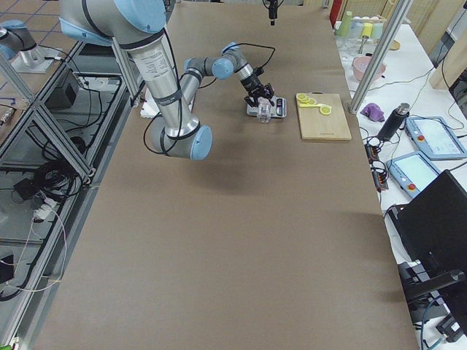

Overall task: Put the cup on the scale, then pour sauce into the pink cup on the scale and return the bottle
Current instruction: 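Tilt the sauce bottle spout over the pink cup with the right gripper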

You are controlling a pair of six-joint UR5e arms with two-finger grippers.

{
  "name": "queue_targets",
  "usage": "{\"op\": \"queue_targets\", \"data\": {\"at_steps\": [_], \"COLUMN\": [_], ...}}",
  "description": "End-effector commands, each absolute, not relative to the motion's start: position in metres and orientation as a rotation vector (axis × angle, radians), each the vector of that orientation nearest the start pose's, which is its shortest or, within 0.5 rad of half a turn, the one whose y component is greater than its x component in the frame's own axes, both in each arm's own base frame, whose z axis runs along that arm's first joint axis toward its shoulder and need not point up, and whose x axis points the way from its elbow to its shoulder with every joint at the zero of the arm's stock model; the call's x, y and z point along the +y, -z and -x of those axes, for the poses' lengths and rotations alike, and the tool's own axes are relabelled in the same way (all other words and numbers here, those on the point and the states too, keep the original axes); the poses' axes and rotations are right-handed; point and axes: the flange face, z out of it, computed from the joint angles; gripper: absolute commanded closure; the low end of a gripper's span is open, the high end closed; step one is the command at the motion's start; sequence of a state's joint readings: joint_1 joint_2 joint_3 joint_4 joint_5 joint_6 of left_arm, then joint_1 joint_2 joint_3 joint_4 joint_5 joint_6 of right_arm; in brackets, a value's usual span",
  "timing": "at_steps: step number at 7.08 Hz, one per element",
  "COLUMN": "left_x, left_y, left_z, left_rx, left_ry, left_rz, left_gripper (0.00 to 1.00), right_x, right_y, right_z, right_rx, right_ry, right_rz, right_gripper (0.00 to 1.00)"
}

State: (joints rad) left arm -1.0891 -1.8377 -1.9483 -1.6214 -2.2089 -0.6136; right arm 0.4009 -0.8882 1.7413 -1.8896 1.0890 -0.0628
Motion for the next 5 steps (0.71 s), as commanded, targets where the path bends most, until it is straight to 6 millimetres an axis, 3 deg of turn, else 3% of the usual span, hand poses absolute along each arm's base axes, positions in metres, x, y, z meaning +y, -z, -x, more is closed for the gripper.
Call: {"op": "queue_targets", "data": {"at_steps": [1, 5], "left_x": [-0.525, -0.524], "left_y": [-0.334, -0.333], "left_z": [-0.191, -0.190], "left_rx": [0.870, 0.871], "left_ry": [-0.099, -0.100], "left_rz": [-0.254, -0.256], "left_gripper": [0.03, 0.03], "right_x": [-0.422, -0.424], "right_y": [-0.223, -0.207], "right_z": [0.533, 0.532], "right_rx": [0.174, 0.203], "right_ry": [1.101, 1.150], "right_rz": [-0.698, -0.679], "right_gripper": [1.00, 1.00]}}
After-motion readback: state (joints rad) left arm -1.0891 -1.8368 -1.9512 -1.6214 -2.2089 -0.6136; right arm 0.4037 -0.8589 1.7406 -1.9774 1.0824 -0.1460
